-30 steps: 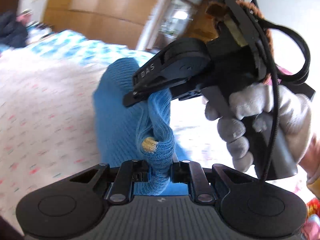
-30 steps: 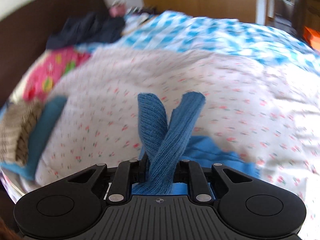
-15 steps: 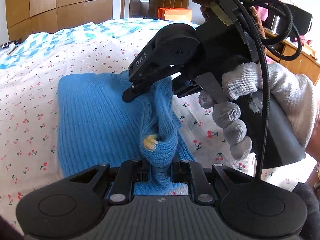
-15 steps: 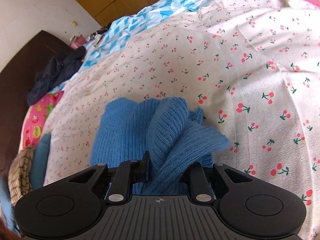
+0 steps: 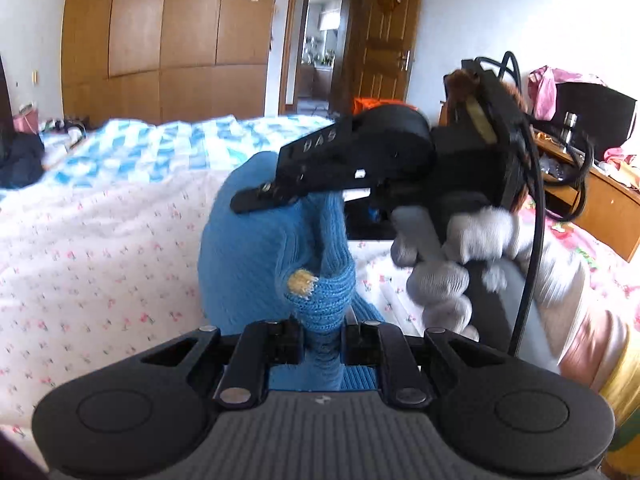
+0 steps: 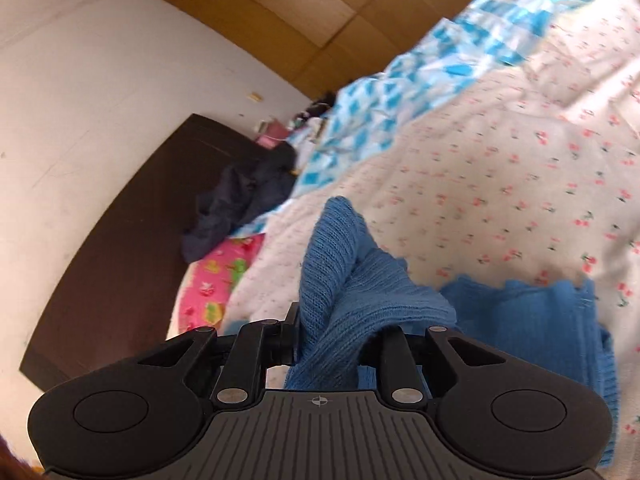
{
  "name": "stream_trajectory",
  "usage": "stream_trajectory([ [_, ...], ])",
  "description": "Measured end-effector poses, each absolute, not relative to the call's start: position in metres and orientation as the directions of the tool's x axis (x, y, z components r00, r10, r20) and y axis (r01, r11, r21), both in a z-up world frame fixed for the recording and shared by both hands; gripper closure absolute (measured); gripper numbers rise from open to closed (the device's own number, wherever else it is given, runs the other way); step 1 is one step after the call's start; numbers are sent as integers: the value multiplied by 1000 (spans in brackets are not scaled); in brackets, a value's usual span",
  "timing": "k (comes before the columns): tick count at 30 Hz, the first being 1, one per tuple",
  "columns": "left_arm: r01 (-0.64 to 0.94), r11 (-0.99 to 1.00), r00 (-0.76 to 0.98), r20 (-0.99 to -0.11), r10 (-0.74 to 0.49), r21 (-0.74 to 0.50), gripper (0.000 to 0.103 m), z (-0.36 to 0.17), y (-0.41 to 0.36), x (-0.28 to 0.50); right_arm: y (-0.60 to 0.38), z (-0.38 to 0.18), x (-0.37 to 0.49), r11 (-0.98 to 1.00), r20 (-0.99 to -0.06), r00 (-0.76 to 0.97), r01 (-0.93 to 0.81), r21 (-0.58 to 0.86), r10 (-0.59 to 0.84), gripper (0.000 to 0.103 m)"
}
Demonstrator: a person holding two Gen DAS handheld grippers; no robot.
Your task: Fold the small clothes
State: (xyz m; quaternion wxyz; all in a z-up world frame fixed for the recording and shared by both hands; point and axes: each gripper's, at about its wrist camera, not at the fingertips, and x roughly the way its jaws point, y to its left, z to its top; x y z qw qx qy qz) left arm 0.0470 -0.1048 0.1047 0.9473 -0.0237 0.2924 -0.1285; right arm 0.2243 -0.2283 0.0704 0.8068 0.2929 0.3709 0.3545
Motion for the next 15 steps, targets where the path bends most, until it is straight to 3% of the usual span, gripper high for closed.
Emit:
stream_trajectory([
  [2, 245, 963, 777, -570, -266, -115, 83, 93, -117, 49, -233, 62, 225, 616, -430, 480, -347, 707, 765, 85],
  [7, 327, 943, 649, -712, -269, -59, 83, 27, -168, 69, -277, -10, 240, 782, -657, 468, -131, 610, 591, 85],
  [10, 368, 930, 631, -732, -257, -10, 83, 13, -189, 66, -301, -28, 233, 731, -617, 476, -87, 676, 627, 85],
  [15, 394, 919, 637, -726, -259, 18, 82, 16, -199, 57, -298, -18, 223, 765, -619, 499, -153, 625, 606, 82],
])
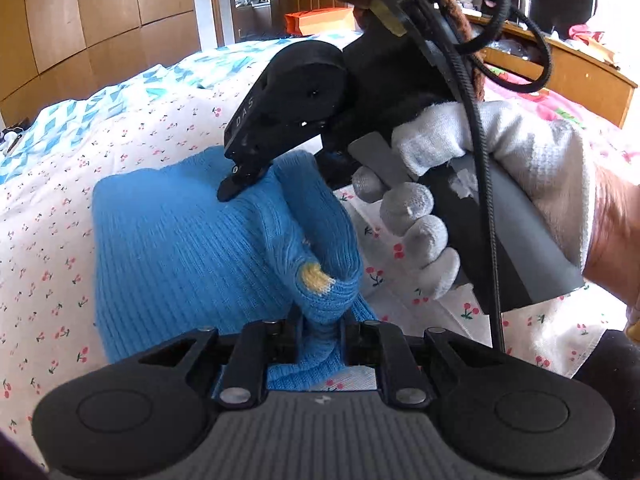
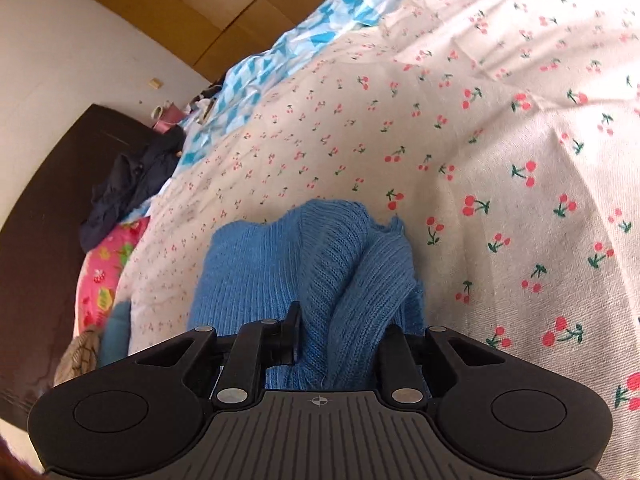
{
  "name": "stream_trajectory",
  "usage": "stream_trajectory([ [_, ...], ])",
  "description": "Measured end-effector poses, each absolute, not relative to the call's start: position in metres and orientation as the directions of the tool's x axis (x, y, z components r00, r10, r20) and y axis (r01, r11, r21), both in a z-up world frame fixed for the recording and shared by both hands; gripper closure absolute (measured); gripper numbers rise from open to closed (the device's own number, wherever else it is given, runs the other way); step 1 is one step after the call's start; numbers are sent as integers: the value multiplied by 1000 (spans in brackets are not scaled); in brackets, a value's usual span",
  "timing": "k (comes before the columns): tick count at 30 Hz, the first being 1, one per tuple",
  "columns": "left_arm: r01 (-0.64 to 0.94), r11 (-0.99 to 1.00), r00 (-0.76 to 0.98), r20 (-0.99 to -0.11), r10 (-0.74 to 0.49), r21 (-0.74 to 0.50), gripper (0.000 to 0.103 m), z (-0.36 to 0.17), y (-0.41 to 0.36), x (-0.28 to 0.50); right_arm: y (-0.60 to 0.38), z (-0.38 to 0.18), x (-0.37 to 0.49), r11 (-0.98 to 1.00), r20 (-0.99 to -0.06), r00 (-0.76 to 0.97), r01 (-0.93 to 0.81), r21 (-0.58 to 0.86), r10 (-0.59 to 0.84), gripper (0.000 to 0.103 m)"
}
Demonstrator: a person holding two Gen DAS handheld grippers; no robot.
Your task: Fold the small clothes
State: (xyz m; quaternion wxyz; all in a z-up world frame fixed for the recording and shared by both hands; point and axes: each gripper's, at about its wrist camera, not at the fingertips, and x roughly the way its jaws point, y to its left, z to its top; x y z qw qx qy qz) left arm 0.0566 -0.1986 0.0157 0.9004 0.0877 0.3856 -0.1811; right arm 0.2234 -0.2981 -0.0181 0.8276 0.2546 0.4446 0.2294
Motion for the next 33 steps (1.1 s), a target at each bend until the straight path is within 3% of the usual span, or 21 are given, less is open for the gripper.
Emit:
stream_trajectory([
  [4, 406, 913, 632, -729, -263, 24, 77, 20, -197, 60, -304, -14, 218, 766, -613, 517, -141, 627, 597, 77],
  [10, 485, 873, 614, -690, -383, -53, 65, 46, -181, 29, -323, 6, 183, 792, -597, 584, -136, 596, 550, 75],
  [12, 494, 867, 624, -668, -406, -65, 61, 54, -175, 20, -324, 13, 171, 804, -591, 605, -145, 577, 533, 69],
  [13, 493, 868, 629, -662, -408, -66, 60, 57, -172, 16, -323, 17, 167, 814, -589, 614, -161, 559, 526, 55],
  [14, 486, 871, 633, -660, -404, -68, 59, 59, -169, 15, -320, 20, 166, 828, -588, 627, -176, 532, 511, 51],
  [25, 348, 935, 653, -697, -297, -73, 59, 52, -140, 16, -300, 5, 213, 920, -699, 626, -79, 384, 346, 51],
  [30, 311, 948, 666, -696, -268, -68, 59, 45, -125, 26, -332, 12, 190, 910, -667, 681, 1, 416, 304, 51],
  [33, 277, 958, 673, -696, -252, -80, 59, 43, -117, 34, -337, 22, 169, 873, -626, 680, -45, 485, 382, 51],
])
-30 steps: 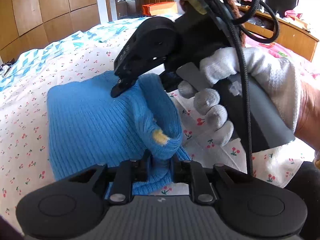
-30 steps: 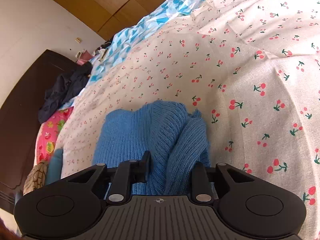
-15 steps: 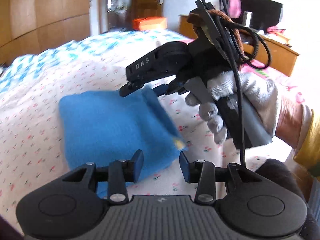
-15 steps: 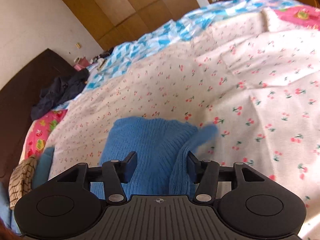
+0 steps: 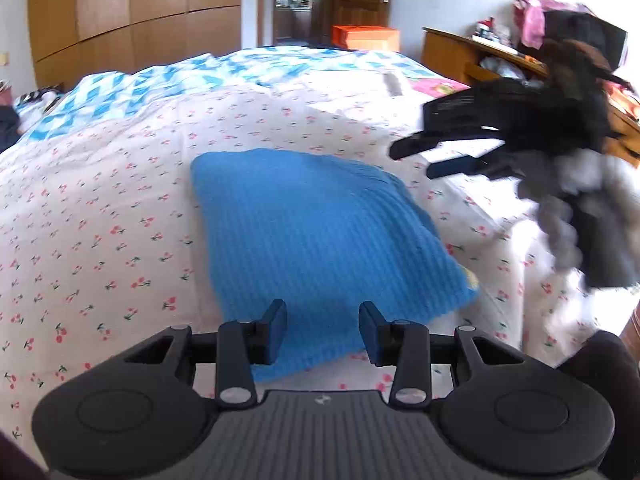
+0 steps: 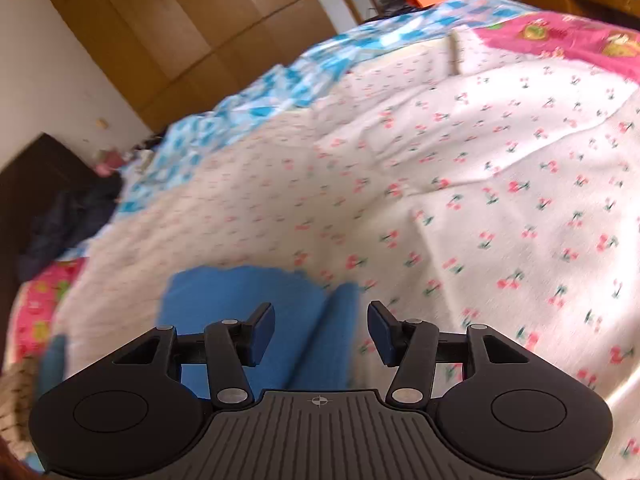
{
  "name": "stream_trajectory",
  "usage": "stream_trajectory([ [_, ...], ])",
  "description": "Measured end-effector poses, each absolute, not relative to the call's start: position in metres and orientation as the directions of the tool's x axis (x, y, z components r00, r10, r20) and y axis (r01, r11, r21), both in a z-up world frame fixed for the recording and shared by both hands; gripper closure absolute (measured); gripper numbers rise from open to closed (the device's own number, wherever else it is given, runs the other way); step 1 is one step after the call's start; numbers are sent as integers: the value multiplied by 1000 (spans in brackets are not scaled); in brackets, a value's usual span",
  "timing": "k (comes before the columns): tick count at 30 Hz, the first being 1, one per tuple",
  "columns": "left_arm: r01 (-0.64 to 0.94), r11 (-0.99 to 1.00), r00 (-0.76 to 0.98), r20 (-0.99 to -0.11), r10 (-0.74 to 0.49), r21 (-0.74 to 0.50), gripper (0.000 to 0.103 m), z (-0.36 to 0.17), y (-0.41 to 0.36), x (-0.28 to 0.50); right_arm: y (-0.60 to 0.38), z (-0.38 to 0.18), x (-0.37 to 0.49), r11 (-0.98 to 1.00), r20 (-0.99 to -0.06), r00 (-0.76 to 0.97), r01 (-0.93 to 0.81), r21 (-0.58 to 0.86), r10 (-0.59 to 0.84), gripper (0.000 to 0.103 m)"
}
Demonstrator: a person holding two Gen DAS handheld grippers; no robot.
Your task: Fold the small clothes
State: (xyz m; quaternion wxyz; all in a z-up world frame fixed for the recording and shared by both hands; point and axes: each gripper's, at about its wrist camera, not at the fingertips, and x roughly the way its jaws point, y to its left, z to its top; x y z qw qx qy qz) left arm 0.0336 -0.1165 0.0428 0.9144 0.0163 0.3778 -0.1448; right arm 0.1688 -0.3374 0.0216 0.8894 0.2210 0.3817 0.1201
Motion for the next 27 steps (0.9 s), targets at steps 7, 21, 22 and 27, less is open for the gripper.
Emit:
stream_trajectory([
  [7, 242, 966, 678, -697, -234, -88, 59, 42, -109, 47, -309, -14, 181, 835, -668, 579, -38, 549, 466, 71],
  [21, 206, 971, 672, -704, -230, -120, 55, 32, -89, 57, -345, -17, 158, 776, -586, 704, 78, 626, 402, 55],
  [22, 200, 972, 671, -705, -228, -124, 55, 31, -87, 59, -344, -15, 160, 790, -588, 713, 77, 608, 383, 47],
  [27, 187, 970, 669, -702, -242, -156, 54, 30, -84, 65, -336, -22, 179, 806, -623, 689, 93, 584, 372, 37],
])
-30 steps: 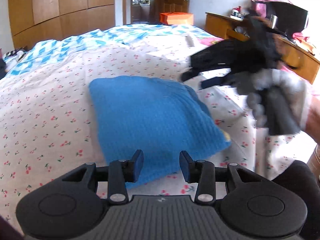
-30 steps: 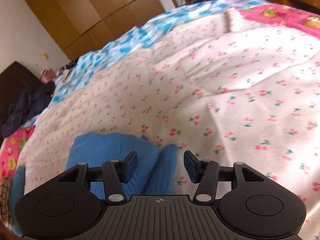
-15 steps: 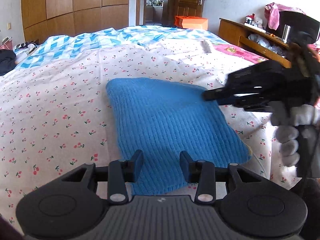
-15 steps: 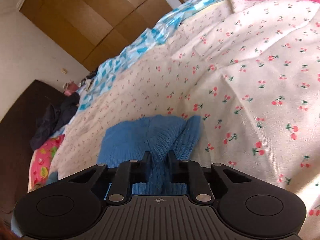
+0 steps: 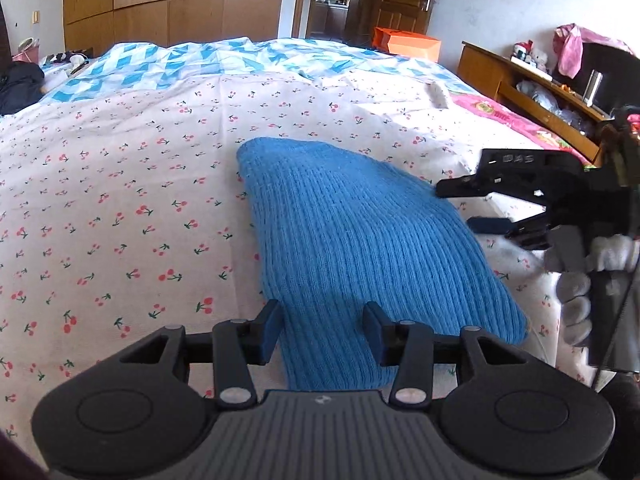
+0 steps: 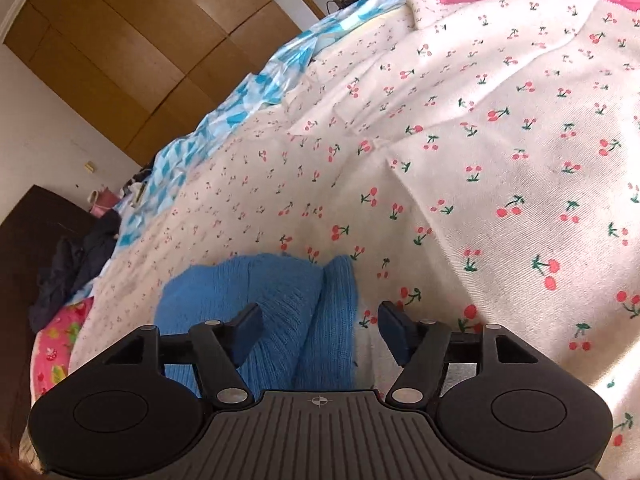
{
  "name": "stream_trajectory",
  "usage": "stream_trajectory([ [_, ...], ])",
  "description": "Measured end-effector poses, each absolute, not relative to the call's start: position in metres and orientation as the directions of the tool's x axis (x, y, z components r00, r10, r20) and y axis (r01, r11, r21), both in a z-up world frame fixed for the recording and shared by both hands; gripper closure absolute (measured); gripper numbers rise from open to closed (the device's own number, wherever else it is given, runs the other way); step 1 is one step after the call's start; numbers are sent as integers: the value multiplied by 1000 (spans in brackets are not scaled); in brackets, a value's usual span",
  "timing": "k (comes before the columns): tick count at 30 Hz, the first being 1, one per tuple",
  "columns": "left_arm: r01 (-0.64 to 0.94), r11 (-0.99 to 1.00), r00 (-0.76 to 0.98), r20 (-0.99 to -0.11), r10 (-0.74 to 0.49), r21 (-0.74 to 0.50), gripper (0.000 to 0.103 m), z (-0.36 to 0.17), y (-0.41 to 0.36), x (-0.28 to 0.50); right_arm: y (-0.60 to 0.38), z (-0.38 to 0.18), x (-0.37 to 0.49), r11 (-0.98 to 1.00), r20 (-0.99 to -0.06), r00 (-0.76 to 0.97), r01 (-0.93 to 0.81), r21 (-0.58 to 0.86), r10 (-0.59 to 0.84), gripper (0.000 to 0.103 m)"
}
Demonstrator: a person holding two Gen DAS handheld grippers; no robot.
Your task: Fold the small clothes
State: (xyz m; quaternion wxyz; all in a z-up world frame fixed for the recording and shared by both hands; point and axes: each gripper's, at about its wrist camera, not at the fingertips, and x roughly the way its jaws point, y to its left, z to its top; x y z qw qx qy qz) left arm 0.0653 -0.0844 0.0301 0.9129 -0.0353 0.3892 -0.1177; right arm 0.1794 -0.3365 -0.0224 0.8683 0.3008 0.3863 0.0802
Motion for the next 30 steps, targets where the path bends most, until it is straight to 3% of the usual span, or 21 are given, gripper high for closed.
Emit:
stream_trajectory([
  [4, 203, 968, 671, -699, -247, -147, 54, 31, -88, 67, -331, -29, 194, 770, -620, 654, 88, 632, 434, 39],
  [5, 205, 968, 671, -699, -247, -145, 54, 31, -88, 67, -330, -28, 195, 768, -621, 653, 93, 634, 434, 53],
  [7, 205, 967, 672, -697, -250, -149, 54, 32, -87, 66, -327, -22, 196, 779, -626, 649, 82, 622, 432, 69],
  [15, 187, 968, 673, -695, -251, -168, 54, 30, -82, 71, -319, -23, 207, 804, -660, 620, 77, 589, 424, 69],
  [17, 186, 969, 682, -688, -248, -165, 54, 33, -81, 71, -314, -17, 208, 803, -660, 613, 67, 592, 435, 83],
  [23, 165, 972, 744, -626, -234, -167, 54, 56, -69, 63, -308, 29, 186, 639, -434, 669, -81, 765, 603, 86],
  [25, 163, 974, 752, -619, -226, -158, 53, 57, -69, 64, -312, 25, 186, 608, -401, 689, -74, 790, 604, 86],
  [27, 163, 976, 745, -631, -218, -145, 52, 52, -72, 69, -317, 1, 198, 622, -466, 673, 10, 783, 575, 86],
  [29, 160, 980, 716, -670, -197, -117, 52, 40, -79, 78, -321, -32, 212, 664, -589, 613, 135, 735, 527, 86],
  [30, 153, 983, 696, -696, -177, -96, 52, 34, -82, 81, -325, -45, 212, 652, -598, 608, 168, 739, 522, 86],
])
